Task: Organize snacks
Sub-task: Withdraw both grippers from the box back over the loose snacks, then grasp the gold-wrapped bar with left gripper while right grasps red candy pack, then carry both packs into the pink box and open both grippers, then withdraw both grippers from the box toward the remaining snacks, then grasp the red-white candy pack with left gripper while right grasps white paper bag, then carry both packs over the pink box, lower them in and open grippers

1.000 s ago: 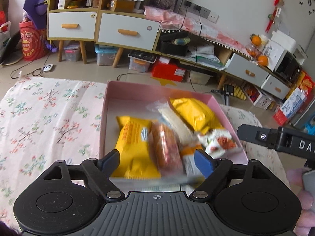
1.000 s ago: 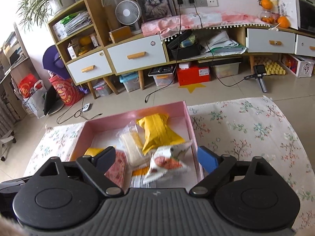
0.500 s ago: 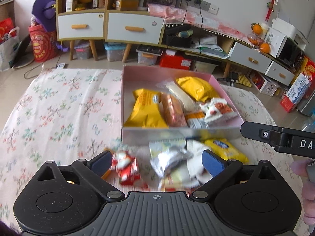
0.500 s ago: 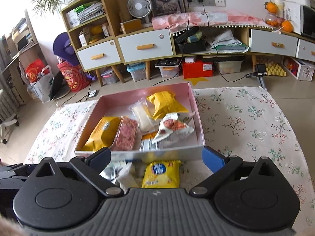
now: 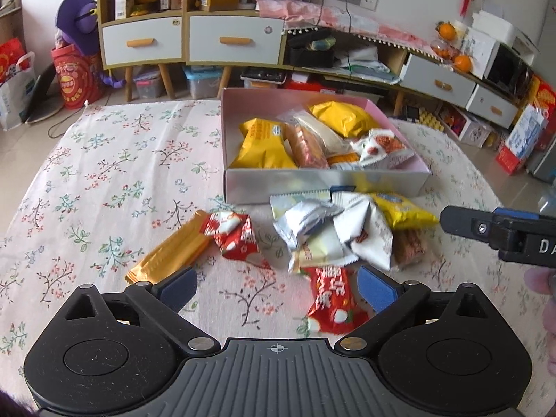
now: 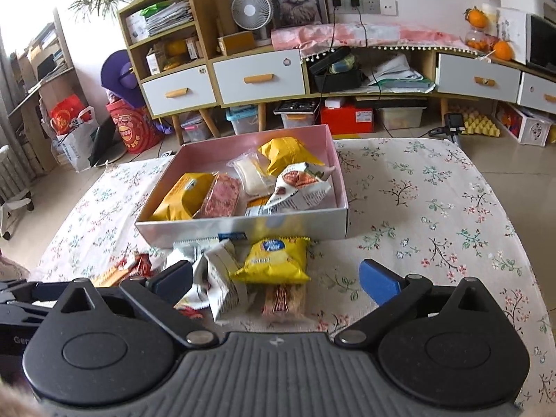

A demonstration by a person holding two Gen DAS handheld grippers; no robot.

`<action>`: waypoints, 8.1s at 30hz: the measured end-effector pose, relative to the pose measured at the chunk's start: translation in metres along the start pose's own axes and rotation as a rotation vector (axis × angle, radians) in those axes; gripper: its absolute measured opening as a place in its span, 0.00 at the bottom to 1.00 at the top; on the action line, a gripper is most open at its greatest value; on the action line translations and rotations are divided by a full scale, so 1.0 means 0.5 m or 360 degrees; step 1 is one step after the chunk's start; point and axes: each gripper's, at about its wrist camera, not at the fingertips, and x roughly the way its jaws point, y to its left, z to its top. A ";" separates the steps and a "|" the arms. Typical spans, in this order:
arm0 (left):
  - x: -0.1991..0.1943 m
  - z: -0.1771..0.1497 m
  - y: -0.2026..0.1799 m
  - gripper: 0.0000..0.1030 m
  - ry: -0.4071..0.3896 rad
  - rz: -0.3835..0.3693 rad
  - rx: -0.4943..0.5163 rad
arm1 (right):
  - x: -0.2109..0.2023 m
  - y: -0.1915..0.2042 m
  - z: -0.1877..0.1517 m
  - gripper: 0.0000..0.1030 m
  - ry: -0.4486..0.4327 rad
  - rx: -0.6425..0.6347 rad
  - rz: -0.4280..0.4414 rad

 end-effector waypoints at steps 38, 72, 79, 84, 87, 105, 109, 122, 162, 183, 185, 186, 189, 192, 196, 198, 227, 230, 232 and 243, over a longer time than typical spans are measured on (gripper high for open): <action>0.111 -0.032 0.205 0.93 -0.0167 -0.0046 0.0327 | 0.048 0.134 -0.103 1.00 0.0114 -0.0404 0.0341; 0.082 -0.028 0.144 0.32 -0.0032 0.0000 0.0420 | 0.071 0.184 -0.111 0.38 0.0118 -0.0566 0.0290; 0.078 -0.025 0.145 0.31 0.0016 0.0027 0.0325 | 0.071 0.197 -0.104 0.35 0.0144 -0.0553 0.0282; 0.071 -0.026 0.149 0.25 0.0042 0.0045 0.0248 | 0.067 0.193 -0.099 0.34 0.0138 -0.0525 0.0279; 0.066 -0.022 0.162 0.25 0.0062 0.0026 0.0155 | 0.063 0.194 -0.095 0.34 0.0127 -0.0520 0.0292; 0.012 0.054 0.184 0.25 -0.0135 -0.0096 -0.0204 | 0.049 0.190 -0.021 0.34 -0.0035 -0.0374 0.0335; 0.020 0.071 0.168 0.25 -0.0144 -0.0123 -0.0224 | 0.065 0.169 0.009 0.34 -0.0057 -0.0280 0.0289; 0.091 0.161 0.087 0.25 -0.0153 -0.0157 -0.0139 | 0.113 0.098 0.066 0.34 -0.0060 -0.0025 0.0154; 0.152 0.198 0.050 0.73 -0.0169 -0.0087 -0.0010 | 0.102 0.018 0.095 0.86 -0.0106 0.0036 0.0067; 0.088 0.027 0.066 0.91 -0.0012 0.0115 -0.0100 | 0.042 0.025 0.026 1.00 -0.0042 -0.0104 0.0054; 0.092 0.013 0.069 0.91 -0.0033 0.0115 -0.0111 | 0.046 0.023 0.009 1.00 -0.0033 -0.0132 0.0073; 0.095 0.006 0.071 0.91 -0.0056 0.0113 -0.0113 | 0.049 0.022 -0.001 1.00 -0.0018 -0.0154 0.0076; 0.100 -0.005 0.073 0.91 -0.0087 0.0088 -0.0123 | 0.054 0.029 -0.022 0.99 0.0033 -0.0215 0.0076; 0.100 -0.006 0.071 0.91 -0.0145 0.0052 -0.0136 | 0.050 0.040 -0.035 0.99 0.0020 -0.0297 0.0102; 0.106 -0.008 0.065 0.89 -0.0159 -0.0005 -0.0143 | 0.045 0.050 -0.042 0.98 -0.0009 -0.0368 0.0140; 0.108 -0.008 0.066 0.83 -0.0167 -0.0039 -0.0161 | 0.047 0.051 -0.041 0.96 -0.0015 -0.0376 0.0160; 0.114 -0.006 0.117 0.27 -0.0085 -0.0089 -0.0201 | 0.074 0.113 -0.029 0.45 -0.0016 -0.0502 0.0266; 0.113 -0.006 0.121 0.27 -0.0082 -0.0089 -0.0196 | 0.076 0.117 -0.032 0.45 0.0005 -0.0511 0.0281; 0.112 -0.006 0.124 0.27 -0.0078 -0.0089 -0.0196 | 0.077 0.120 -0.034 0.45 0.0012 -0.0517 0.0283; 0.108 -0.009 0.127 0.27 -0.0050 -0.0098 -0.0185 | 0.088 0.126 -0.037 0.38 0.0065 -0.0526 0.0199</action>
